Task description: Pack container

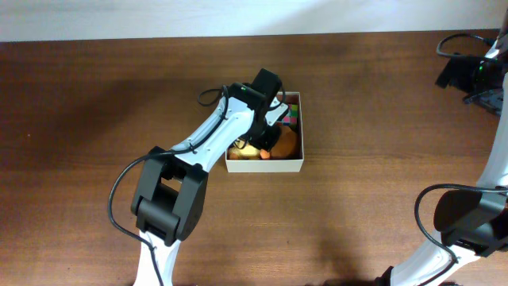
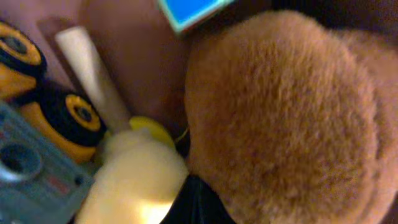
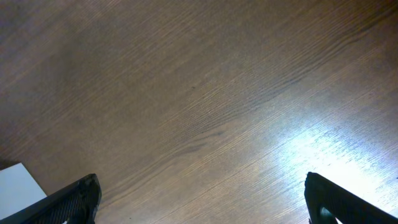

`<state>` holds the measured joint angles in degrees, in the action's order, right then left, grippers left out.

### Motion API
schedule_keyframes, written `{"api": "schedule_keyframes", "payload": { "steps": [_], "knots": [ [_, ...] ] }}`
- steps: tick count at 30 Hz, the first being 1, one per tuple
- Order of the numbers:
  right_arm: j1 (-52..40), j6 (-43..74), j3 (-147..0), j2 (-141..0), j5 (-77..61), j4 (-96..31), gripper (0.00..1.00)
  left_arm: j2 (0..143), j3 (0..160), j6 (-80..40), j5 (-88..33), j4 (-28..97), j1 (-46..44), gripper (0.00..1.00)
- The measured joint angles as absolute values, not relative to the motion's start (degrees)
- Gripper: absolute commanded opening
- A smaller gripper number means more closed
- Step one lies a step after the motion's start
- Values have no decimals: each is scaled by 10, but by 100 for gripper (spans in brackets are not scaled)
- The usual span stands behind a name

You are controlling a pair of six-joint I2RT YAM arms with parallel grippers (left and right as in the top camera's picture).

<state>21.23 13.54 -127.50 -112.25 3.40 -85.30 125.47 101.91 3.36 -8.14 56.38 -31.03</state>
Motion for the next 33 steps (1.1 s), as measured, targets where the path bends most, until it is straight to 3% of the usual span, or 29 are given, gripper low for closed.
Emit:
{"api": "schedule_keyframes", "payload": {
  "steps": [33],
  "knots": [
    [212,135,-1275,-1122,34,-853,99,1261,1163,33,-79,648,-302,2]
  ]
}}
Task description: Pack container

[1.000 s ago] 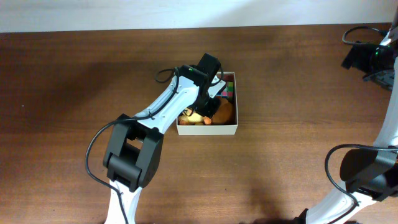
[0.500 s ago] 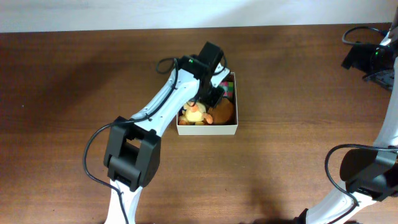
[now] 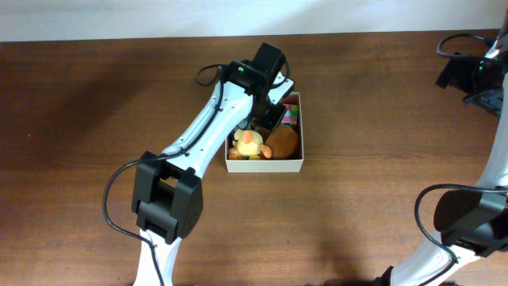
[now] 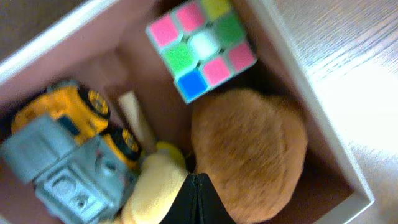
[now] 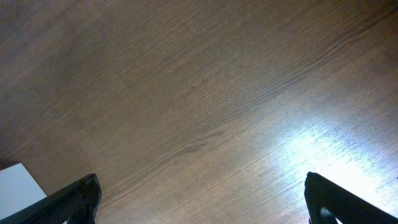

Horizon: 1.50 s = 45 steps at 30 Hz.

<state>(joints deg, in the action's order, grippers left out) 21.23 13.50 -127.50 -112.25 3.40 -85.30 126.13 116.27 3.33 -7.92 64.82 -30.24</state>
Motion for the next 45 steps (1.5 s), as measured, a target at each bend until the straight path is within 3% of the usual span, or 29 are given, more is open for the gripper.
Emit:
{"api": "schedule_keyframes", "payload": {
  "steps": [9,24,45],
  "knots": [
    [212,135,-1275,-1122,34,-853,99,1259,1163,32,-65,719,-257,2],
    [212,135,-1275,-1122,34,-853,99,1256,1163,32,-40,771,-265,2],
    [212,135,-1275,-1122,34,-853,99,1249,1084,29,-47,669,-297,2]
  ]
}}
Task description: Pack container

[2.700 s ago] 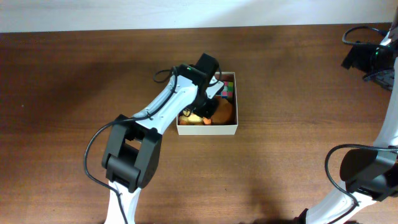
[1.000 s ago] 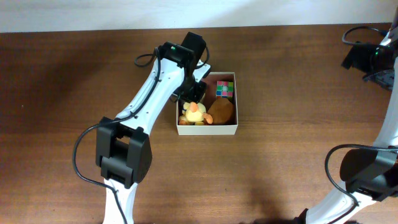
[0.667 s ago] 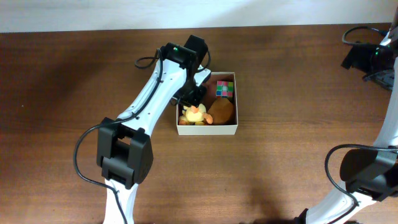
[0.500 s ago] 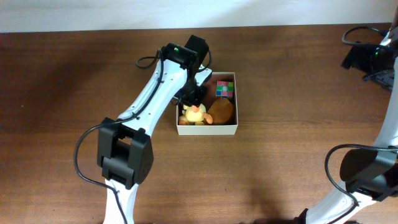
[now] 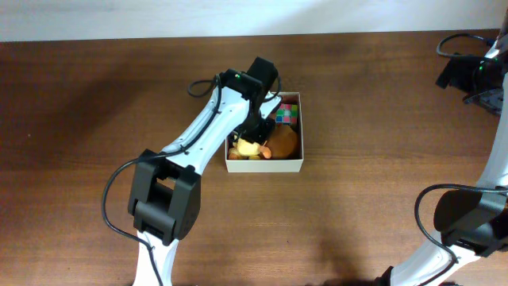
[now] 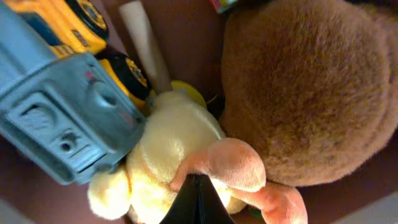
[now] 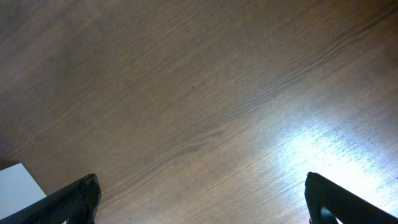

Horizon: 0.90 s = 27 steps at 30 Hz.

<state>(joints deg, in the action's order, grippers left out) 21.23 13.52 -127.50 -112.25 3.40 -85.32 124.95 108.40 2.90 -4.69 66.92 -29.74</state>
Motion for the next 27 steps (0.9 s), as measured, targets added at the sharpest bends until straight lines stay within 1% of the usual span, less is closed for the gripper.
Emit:
{"api": "schedule_keyframes", "payload": {
  "steps": [27],
  "knots": [
    [212,135,-1275,-1122,34,-853,99,1232,1013,14,-62,571,-293,2]
  ]
}}
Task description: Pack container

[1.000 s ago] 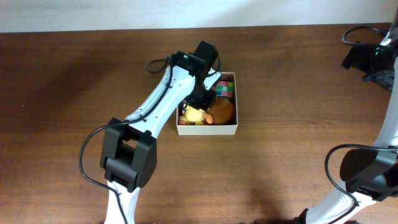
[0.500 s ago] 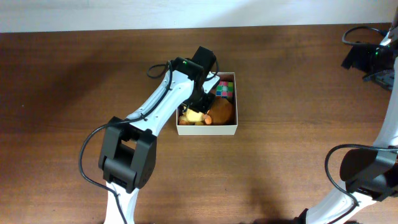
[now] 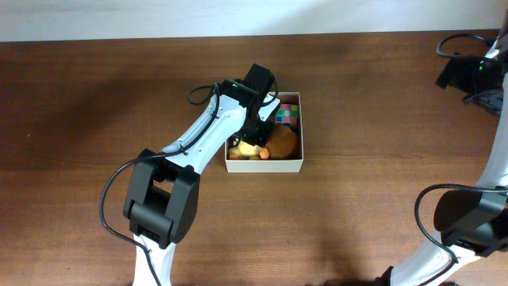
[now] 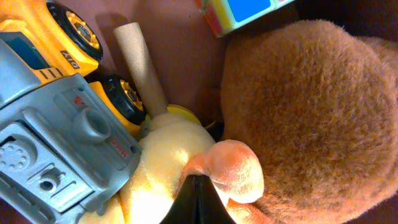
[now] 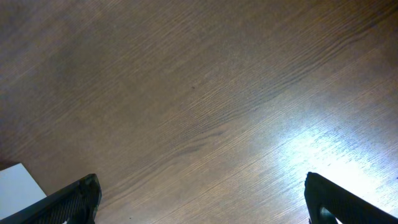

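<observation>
A white container (image 3: 266,165) sits mid-table with toys packed in it: a colour cube (image 3: 287,114), a brown plush (image 3: 283,141) and a yellow duck plush (image 3: 248,149). My left gripper (image 4: 195,193) is down inside the box, shut, its tips pressed against the duck plush (image 4: 165,155) just below its orange beak (image 4: 233,171). Beside it lie the brown plush (image 4: 305,118), a grey and yellow toy truck (image 4: 56,124), a cardboard tube (image 4: 140,68) and the cube's corner (image 4: 239,9). My right gripper (image 5: 199,199) is open over bare wood.
The left arm (image 3: 210,135) reaches across the table from the near edge to the box. The right arm's wrist (image 3: 476,75) is parked at the far right edge. A white corner (image 5: 18,183) shows low left in the right wrist view.
My left gripper has shifted slightly inside the box, so the cube's corner now shows at the top of its view. It stays shut against the duck plush. The right arm has not moved.
My left gripper was low in the box, shut, between the duck plush and the brown plush. Then it stood higher above the box, with all the toys in view. Then it was down on the duck plush again, where it remains. The right gripper stayed open and still.
</observation>
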`<state>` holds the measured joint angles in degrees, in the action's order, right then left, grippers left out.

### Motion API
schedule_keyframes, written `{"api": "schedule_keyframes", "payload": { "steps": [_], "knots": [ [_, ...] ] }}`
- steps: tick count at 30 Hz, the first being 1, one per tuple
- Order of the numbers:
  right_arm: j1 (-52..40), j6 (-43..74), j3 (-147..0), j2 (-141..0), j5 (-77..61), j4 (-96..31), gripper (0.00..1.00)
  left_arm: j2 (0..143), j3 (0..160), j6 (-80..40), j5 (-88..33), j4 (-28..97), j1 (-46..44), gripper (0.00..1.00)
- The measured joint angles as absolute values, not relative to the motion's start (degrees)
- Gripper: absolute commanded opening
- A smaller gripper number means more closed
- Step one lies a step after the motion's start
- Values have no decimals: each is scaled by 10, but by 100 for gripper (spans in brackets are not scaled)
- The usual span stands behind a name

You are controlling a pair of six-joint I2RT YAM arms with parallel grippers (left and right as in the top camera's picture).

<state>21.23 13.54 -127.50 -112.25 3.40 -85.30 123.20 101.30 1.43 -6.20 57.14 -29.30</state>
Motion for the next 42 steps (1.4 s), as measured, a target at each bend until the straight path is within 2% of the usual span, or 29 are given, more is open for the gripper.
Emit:
{"api": "schedule_keyframes", "payload": {
  "steps": [11,15,17,18,22,23,35,42],
  "knots": [
    [212,135,-1275,-1122,34,-853,99,1228,1096,14,-55,605,-291,3],
    [212,135,-1275,-1122,34,-853,99,1204,1112,11,-55,618,-291,22],
    [212,135,-1275,-1122,34,-853,99,1193,1113,8,-55,621,-291,42],
    [212,135,-1275,-1122,34,-853,99,1190,1113,7,-54,622,-291,62],
    [212,135,-1275,-1122,34,-853,99,1186,1113,5,-50,622,-291,87],
    [212,135,-1275,-1122,34,-853,98,1186,1113,4,-50,622,-291,98],
    [212,135,-1275,-1122,34,-853,99,1175,1113,6,-45,557,-291,99],
    [212,135,-1275,-1122,34,-853,99,1120,1114,6,12,651,-290,99]
  ]
}}
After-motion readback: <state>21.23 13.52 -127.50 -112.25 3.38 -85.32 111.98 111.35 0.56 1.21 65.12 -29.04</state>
